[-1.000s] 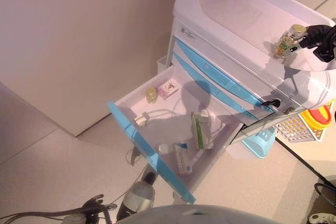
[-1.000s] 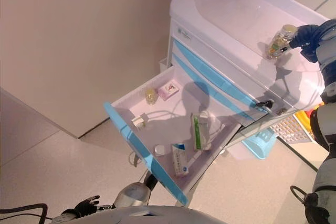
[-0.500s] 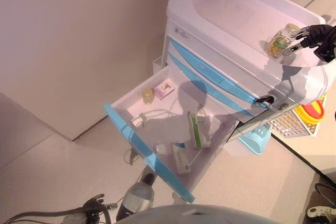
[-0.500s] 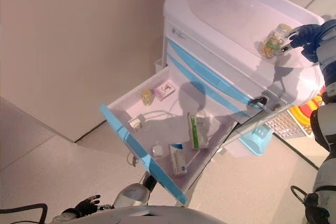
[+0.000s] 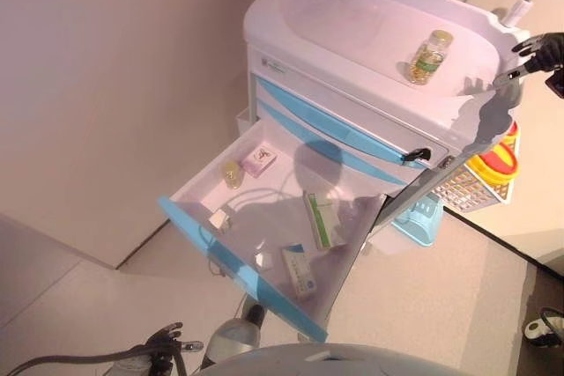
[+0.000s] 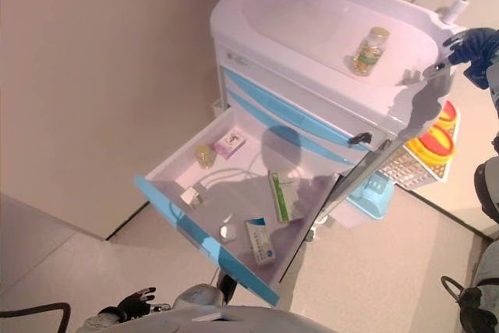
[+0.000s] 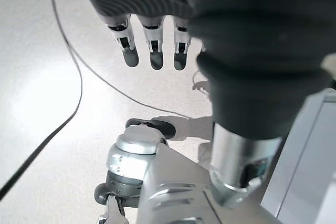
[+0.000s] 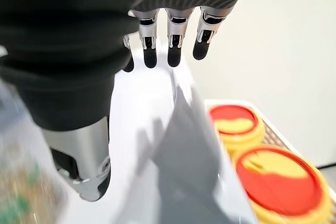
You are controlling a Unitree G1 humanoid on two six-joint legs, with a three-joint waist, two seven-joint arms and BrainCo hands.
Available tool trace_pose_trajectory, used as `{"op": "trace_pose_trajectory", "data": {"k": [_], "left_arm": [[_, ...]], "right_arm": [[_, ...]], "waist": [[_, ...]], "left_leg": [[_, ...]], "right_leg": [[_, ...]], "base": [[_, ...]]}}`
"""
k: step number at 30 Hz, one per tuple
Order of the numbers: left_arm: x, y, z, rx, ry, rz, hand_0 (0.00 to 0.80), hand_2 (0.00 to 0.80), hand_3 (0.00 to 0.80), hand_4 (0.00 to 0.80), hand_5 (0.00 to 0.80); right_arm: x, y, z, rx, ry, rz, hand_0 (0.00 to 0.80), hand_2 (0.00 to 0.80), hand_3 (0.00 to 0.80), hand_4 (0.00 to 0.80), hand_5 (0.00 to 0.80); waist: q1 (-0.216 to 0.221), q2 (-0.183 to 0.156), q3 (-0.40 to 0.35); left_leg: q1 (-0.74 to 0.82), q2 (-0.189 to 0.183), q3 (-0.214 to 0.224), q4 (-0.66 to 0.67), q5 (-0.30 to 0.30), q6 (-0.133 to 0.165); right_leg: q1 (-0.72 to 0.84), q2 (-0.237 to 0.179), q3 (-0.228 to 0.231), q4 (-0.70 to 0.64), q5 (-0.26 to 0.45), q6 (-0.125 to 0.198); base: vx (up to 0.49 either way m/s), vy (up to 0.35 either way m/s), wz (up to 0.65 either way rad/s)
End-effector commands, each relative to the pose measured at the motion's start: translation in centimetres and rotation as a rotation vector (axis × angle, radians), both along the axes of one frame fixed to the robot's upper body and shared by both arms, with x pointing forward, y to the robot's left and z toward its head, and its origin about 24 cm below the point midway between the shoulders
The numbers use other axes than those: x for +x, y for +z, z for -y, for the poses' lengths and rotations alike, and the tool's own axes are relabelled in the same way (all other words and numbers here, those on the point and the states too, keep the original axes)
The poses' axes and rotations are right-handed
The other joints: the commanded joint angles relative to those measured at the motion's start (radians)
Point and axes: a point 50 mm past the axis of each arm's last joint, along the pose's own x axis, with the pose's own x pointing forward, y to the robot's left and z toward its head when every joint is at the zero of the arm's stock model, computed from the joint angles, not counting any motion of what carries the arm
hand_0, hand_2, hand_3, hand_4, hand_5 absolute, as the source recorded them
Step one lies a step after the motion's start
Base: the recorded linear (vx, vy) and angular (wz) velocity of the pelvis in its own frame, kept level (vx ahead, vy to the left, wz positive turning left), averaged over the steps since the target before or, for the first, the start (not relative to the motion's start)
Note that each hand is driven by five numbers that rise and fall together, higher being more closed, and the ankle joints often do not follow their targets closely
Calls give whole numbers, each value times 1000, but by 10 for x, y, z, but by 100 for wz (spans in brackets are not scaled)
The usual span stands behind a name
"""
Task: Open the drawer and pick up the medicine
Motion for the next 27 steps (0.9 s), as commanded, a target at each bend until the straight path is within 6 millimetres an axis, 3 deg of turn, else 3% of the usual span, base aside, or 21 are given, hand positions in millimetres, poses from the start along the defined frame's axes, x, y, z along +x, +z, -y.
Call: {"op": "trace_pose_trajectory", "data": {"k": [1,5,10,13,15,17,20,22,23,27], "left_arm": [[-2,3,-7,24,-107,-32,0,0,0,0,0],[-1,0,1,9,-150,-39,0,0,0,0,0],[6,-2,12,-5,-212,-31,0,0,0,0,0],[17,-3,23,-22,-226,4,0,0,0,0,0],[20,-2,25,-27,-233,20,0,0,0,0,0],[26,-3,33,-35,-241,49,0,0,0,0,0],[30,-4,45,-41,-260,80,0,0,0,0,0],[36,-3,54,-49,-286,127,0,0,0,0,0],[38,-2,57,-47,-303,140,0,0,0,0,0],[71,10,71,32,-444,291,0,0,0,0,0]], "right_arm": [[-23,80,2,-97,-31,441,0,0,0,0,0],[-25,83,-6,73,-15,729,0,0,0,0,0],[-23,36,-4,293,-57,893,0,0,0,0,0],[-23,-19,-8,390,-61,923,0,0,0,0,0],[-25,-45,-11,457,-56,926,0,0,0,0,0],[-33,-97,-26,584,-43,912,0,0,0,0,0],[-52,-161,-52,587,-39,861,0,0,0,0,0],[-67,-193,-63,619,-42,827,0,0,0,0,0],[-70,-199,-64,652,-56,827,0,0,0,0,0],[-90,-251,-77,765,-140,765,0,0,0,0,0]], "waist": [[-18,-29,-41],[-43,-17,-46],[-79,3,-51],[-114,24,-41],[-125,29,-38],[-153,47,-29],[-184,65,-16],[-199,76,-8],[-203,79,-5],[-237,111,46]], "left_leg": [[52,-18,54,31,-161,17],[54,-14,75,36,-172,12],[49,-7,108,49,-189,7],[47,0,138,57,-198,6],[47,3,149,58,-202,6],[42,7,162,57,-203,7],[35,14,180,57,-204,8],[25,17,192,64,-207,10],[22,18,196,66,-207,10],[-24,20,209,90,-206,11]], "right_leg": [[-80,-26,67,39,72,44],[-82,-19,89,16,81,45],[-93,-16,118,3,84,44],[-101,-14,130,-4,88,45],[-105,-12,137,-3,87,45],[-116,-9,147,-3,87,44],[-132,-6,159,0,87,45],[-147,-6,164,6,87,45],[-152,-6,165,8,86,46],[-203,-3,176,33,85,43]], "base": [[-102,-27,-13],[-71,-22,-25],[-70,-23,-26],[-57,-33,-22],[-36,-21,-31],[-36,-14,-35],[-22,-27,-28],[-40,-8,-23],[-72,2,-30],[-135,10,-27]]}}
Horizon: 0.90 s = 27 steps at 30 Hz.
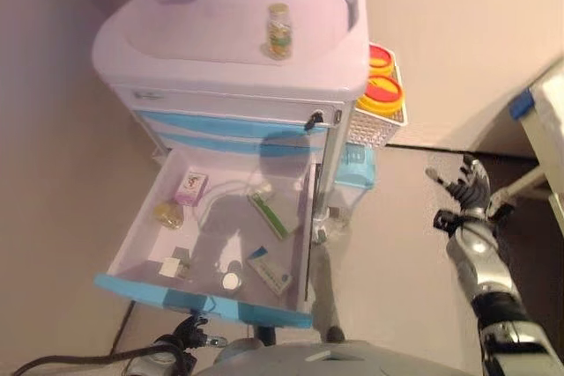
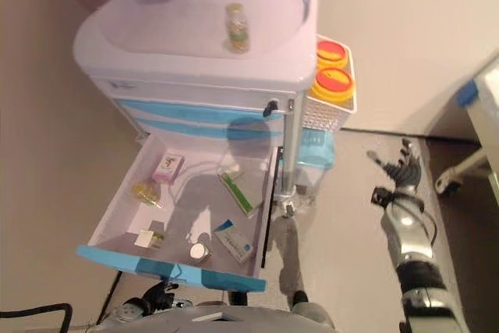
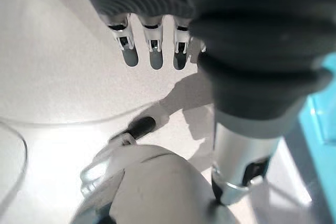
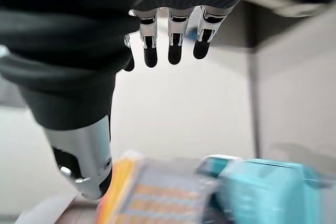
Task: Open the drawer and pick up the medicine
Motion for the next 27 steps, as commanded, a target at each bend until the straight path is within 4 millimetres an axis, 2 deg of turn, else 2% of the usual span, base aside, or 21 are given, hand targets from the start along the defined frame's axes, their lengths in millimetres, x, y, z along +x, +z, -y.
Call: {"op": "trace_pose_trajectory", "data": {"k": [1,4,9,15,18,21,25,27], "left_arm": [[46,16,25,19,-195,204,0,0,0,0,0],[56,25,25,61,-250,278,0,0,0,0,0],[74,42,18,115,-325,364,0,0,0,0,0],[110,78,5,144,-361,497,0,0,0,0,0],[137,109,-8,178,-350,585,0,0,0,0,0],[168,147,-21,199,-330,671,0,0,0,0,0],[211,222,-47,263,-305,814,0,0,0,0,0],[229,265,-64,283,-233,898,0,0,0,0,0]], "right_arm": [[13,22,-6,-9,8,202,0,0,0,0,0],[-7,-9,-7,-24,-15,90,0,0,0,0,0],[-35,-46,1,-83,-29,-102,0,0,0,0,0],[-53,-65,8,-227,80,-302,0,0,0,0,0],[-53,-68,8,-255,147,-343,0,0,0,0,0],[-50,-68,6,-272,195,-371,0,0,0,0,0],[-37,-58,2,-301,262,-344,0,0,0,0,0],[-30,-51,0,-324,293,-323,0,0,0,0,0]], "waist": [[-1,-36,44],[-14,-21,62],[-38,-1,90],[-60,17,153],[-76,18,196],[-90,11,235],[-119,-8,288],[-137,-15,308]], "left_leg": [[-9,-35,-10,111,-187,17],[-18,-37,-4,122,-185,16],[-46,-44,3,138,-179,16],[-122,-55,16,193,-178,25],[-177,-61,24,245,-182,31],[-241,-63,38,317,-194,39],[-341,-64,64,434,-222,49],[-387,-63,75,486,-236,53]], "right_leg": [[-67,-32,-26,35,32,49],[-71,-34,-24,40,32,49],[-99,-36,-18,61,26,46],[-176,-33,-10,116,17,37],[-232,-29,3,163,10,29],[-295,-28,15,217,5,21],[-396,-22,38,294,5,10],[-444,-12,53,332,1,3]], "base": [[-46,22,-24],[11,15,-15],[13,34,-12],[-38,58,-25],[-32,60,-32],[-7,50,-25],[-3,54,-19],[7,98,-23]]}}
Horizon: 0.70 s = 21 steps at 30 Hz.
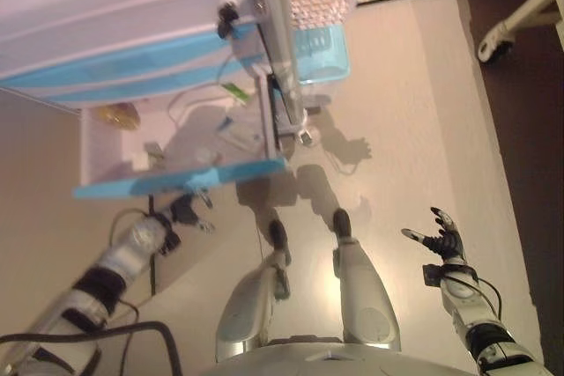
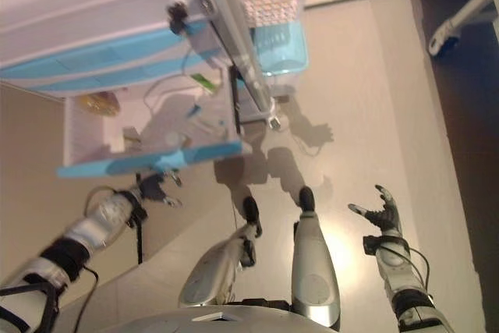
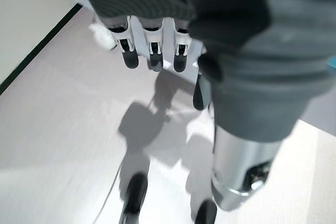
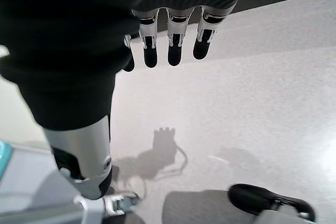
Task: Open the drawer and pick up the medicine
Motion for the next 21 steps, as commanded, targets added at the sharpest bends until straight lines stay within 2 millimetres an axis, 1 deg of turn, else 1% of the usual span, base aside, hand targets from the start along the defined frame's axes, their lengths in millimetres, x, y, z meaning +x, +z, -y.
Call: {"op": "trace_pose_trajectory", "data": {"k": [1,3,4,5,6,7,8,9,10,11,12,13,15,16,19,20,21], "left_arm": [[39,98,-28,-129,154,330,0,0,0,0,0],[51,131,-43,-145,246,426,0,0,0,0,0],[56,151,-49,-149,292,482,0,0,0,0,0],[58,168,-53,-169,339,547,0,0,0,0,0],[59,180,-58,-184,385,601,0,0,0,0,0],[59,192,-63,-187,426,658,0,0,0,0,0],[57,206,-70,-187,507,756,0,0,0,0,0],[56,214,-74,-188,547,815,0,0,0,0,0],[52,227,-78,-180,608,906,0,0,0,0,0],[50,235,-80,-171,650,973,0,0,0,0,0],[48,239,-81,-171,683,1026,0,0,0,0,0],[48,239,-81,-174,688,1042,0,0,0,0,0],[51,232,-73,-201,649,1027,0,0,0,0,0],[54,222,-66,-265,607,983,0,0,0,0,0],[58,178,-43,-471,462,834,0,0,0,0,0],[56,153,-34,-583,422,756,0,0,0,0,0],[54,133,-25,-667,381,683,0,0,0,0,0]], "right_arm": [[1,13,3,-64,92,19,0,0,0,0,0],[6,18,2,-72,121,36,0,0,0,0,0],[9,20,0,-72,138,46,0,0,0,0,0],[12,22,-2,-71,151,55,0,0,0,0,0],[14,23,-5,-71,160,60,0,0,0,0,0],[15,23,-7,-73,169,62,0,0,0,0,0],[16,21,-11,-79,182,58,0,0,0,0,0],[15,19,-14,-81,187,52,0,0,0,0,0],[13,17,-17,-83,193,48,0,0,0,0,0],[13,15,-19,-81,196,44,0,0,0,0,0],[12,13,-22,-75,201,38,0,0,0,0,0],[12,12,-23,-71,205,34,0,0,0,0,0],[13,11,-26,-59,207,26,0,0,0,0,0],[12,8,-29,-51,210,16,0,0,0,0,0],[6,-1,-36,-20,215,-26,0,0,0,0,0],[3,-6,-38,0,221,-54,0,0,0,0,0],[1,-10,-41,21,233,-76,0,0,0,0,0]], "waist": [[-72,-20,-23],[-89,-27,-10],[-97,-32,-3],[-102,-38,1],[-105,-42,4],[-108,-46,6],[-112,-51,7],[-112,-54,5],[-111,-58,3],[-110,-60,2],[-110,-63,1],[-109,-65,0],[-103,-65,-5],[-95,-64,-8],[-70,-58,-14],[-59,-55,-19],[-50,-54,-24]], "left_leg": [[-131,-39,-18,311,-205,53],[-166,-36,-12,349,-216,57],[-189,-35,-12,372,-223,59],[-209,-32,-9,390,-229,60],[-224,-30,-9,403,-234,62],[-237,-27,-8,414,-237,64],[-250,-25,-8,425,-241,65],[-252,-25,-10,426,-242,66],[-253,-23,-11,424,-243,65],[-252,-22,-13,419,-242,64],[-249,-22,-14,412,-240,62],[-249,-21,-15,407,-238,60],[-242,-22,-17,392,-230,55],[-233,-24,-20,377,-227,53],[-193,-31,-36,329,-215,50],[-173,-35,-46,308,-210,50],[-157,-38,-53,292,-205,49]], "right_leg": [[-4,12,-49,-25,33,3],[-39,24,-36,8,26,-1],[-61,32,-29,27,23,-4],[-80,37,-26,43,18,-8],[-96,41,-24,57,15,-9],[-108,45,-24,68,12,-11],[-121,51,-21,79,8,-14],[-123,54,-22,82,6,-15],[-127,58,-21,84,3,-17],[-127,60,-21,83,1,-17],[-127,62,-20,80,1,-17],[-126,63,-20,76,1,-18],[-120,64,-22,64,3,-18],[-111,63,-23,55,4,-16],[-77,59,-33,29,5,-10],[-59,55,-39,15,6,-7],[-42,51,-44,3,7,-6]], "base": [[12,119,-14],[11,99,-14],[-6,48,-28],[-17,23,-28],[-19,5,-18],[-8,-7,-5],[6,-16,-7],[18,-31,-15],[20,-33,-25],[17,-34,-24],[6,-26,-14],[0,0,0],[-5,-39,5],[-3,-65,3],[13,-84,-1],[28,-88,1],[32,-95,3]]}}
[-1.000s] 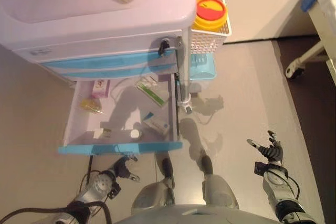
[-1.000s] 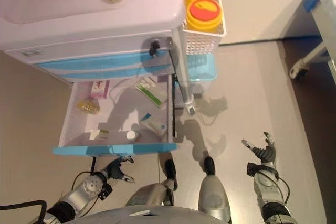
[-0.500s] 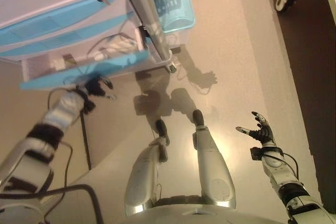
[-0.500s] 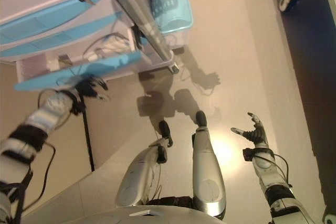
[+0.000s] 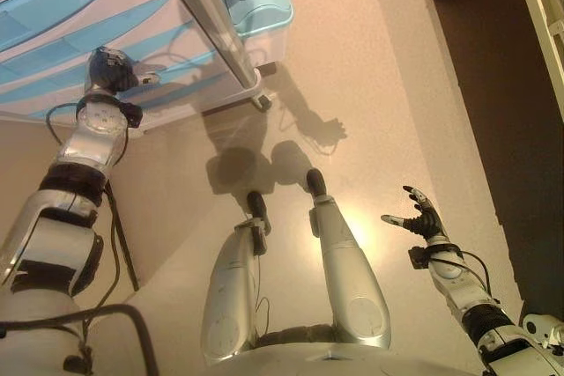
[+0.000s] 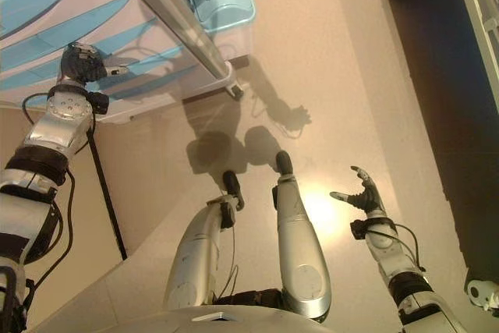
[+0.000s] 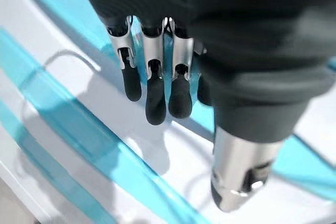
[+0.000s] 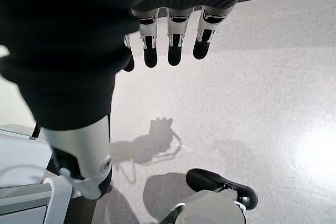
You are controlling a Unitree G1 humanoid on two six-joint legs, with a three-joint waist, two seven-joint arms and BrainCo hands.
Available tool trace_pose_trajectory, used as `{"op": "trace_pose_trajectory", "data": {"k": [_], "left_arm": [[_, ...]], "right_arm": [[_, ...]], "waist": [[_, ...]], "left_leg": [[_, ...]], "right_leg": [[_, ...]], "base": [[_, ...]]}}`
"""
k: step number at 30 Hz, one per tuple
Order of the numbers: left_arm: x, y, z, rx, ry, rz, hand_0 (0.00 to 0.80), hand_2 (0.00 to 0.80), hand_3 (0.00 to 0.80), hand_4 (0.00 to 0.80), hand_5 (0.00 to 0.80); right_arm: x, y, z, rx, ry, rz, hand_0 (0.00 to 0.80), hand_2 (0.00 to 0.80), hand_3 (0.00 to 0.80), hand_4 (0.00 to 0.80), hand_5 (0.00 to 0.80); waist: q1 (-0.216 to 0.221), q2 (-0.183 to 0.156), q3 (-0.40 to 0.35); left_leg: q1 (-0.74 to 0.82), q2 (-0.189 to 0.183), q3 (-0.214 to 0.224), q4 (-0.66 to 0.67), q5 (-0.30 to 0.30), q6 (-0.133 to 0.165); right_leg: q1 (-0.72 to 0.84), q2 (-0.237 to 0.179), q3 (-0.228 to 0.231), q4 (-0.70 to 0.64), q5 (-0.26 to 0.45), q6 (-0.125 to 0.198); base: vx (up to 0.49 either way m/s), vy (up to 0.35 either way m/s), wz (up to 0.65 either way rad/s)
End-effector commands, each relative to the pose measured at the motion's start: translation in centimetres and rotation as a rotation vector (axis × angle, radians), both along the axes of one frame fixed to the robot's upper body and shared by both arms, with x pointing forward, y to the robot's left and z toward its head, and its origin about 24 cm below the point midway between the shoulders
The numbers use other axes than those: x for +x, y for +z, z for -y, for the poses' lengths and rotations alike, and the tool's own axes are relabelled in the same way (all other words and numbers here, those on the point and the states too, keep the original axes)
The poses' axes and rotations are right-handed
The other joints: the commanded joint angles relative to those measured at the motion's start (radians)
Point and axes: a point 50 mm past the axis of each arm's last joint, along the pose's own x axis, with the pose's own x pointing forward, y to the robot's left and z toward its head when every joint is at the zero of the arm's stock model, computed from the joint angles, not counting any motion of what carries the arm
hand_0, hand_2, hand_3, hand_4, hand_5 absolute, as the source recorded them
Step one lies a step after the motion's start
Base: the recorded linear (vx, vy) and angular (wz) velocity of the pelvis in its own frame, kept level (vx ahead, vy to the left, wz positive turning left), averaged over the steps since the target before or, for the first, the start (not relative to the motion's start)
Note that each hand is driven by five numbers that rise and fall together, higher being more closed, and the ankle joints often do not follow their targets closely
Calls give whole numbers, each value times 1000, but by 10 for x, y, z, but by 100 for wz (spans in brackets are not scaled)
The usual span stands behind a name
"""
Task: Open the drawer and pick up the medicine
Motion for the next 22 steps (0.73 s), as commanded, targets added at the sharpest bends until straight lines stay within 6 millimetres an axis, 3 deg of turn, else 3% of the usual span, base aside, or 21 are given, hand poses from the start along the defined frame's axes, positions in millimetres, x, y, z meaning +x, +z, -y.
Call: {"op": "trace_pose_trajectory", "data": {"k": [1,2,5,7,8,10,13,14,17,22], "left_arm": [[-12,-27,13,-263,-218,54,0,0,0,0,0],[-21,-58,25,-356,-289,11,0,0,0,0,0],[-42,-113,46,-528,-381,-100,0,0,0,0,0],[-72,-168,65,-600,-390,-243,0,0,0,0,0],[-80,-180,66,-627,-375,-281,0,0,0,0,0],[-115,-224,72,-702,-321,-415,0,0,0,0,0],[-148,-257,73,-725,-239,-541,0,0,0,0,0],[-167,-273,71,-707,-173,-608,0,0,0,0,0],[-205,-299,77,-650,-165,-776,0,0,0,0,0],[-245,-322,83,-674,-108,-935,0,0,0,0,0]], "right_arm": [[-20,-21,-16,66,63,-102,0,0,0,0,0],[-24,-26,-18,110,65,-135,0,0,0,0,0],[-34,-37,-20,208,59,-203,0,0,0,0,0],[-44,-49,-23,293,50,-268,0,0,0,0,0],[-47,-52,-24,314,47,-286,0,0,0,0,0],[-59,-61,-23,339,36,-349,0,0,0,0,0],[-70,-70,-24,339,41,-407,0,0,0,0,0],[-76,-75,-25,342,38,-434,0,0,0,0,0],[-88,-85,-31,348,22,-497,0,0,0,0,0],[-106,-98,-36,365,-30,-578,0,0,0,0,0]], "waist": [[33,-6,-89],[48,-4,-99],[78,-4,-124],[103,-9,-162],[109,-10,-176],[130,-12,-220],[150,-17,-264],[162,-22,-287],[186,-36,-338],[215,-45,-394]], "left_leg": [[89,-80,3,-53,-60,70],[111,-86,-9,-74,-53,68],[160,-94,-37,-118,-41,63],[221,-96,-59,-171,-24,57],[233,-95,-63,-186,-18,54],[294,-88,-82,-239,-4,43],[348,-84,-98,-289,6,35],[369,-81,-106,-308,12,31],[408,-77,-116,-330,16,26],[460,-78,-129,-349,9,25]], "right_leg": [[120,-1,-68,-114,-13,15],[149,-8,-78,-132,-12,17],[213,-22,-100,-165,-16,19],[284,-27,-124,-204,-17,19],[300,-28,-129,-218,-15,18],[377,-27,-152,-266,-17,12],[443,-23,-171,-310,-18,9],[469,-21,-181,-325,-18,6],[519,-19,-210,-352,-17,3],[588,-18,-242,-391,-16,2]], "base": [[35,-106,5],[40,-110,11],[55,-107,22],[118,-132,26],[141,-116,29],[136,-106,28],[84,-100,33],[34,-103,23],[56,-114,30],[37,-60,23]]}}
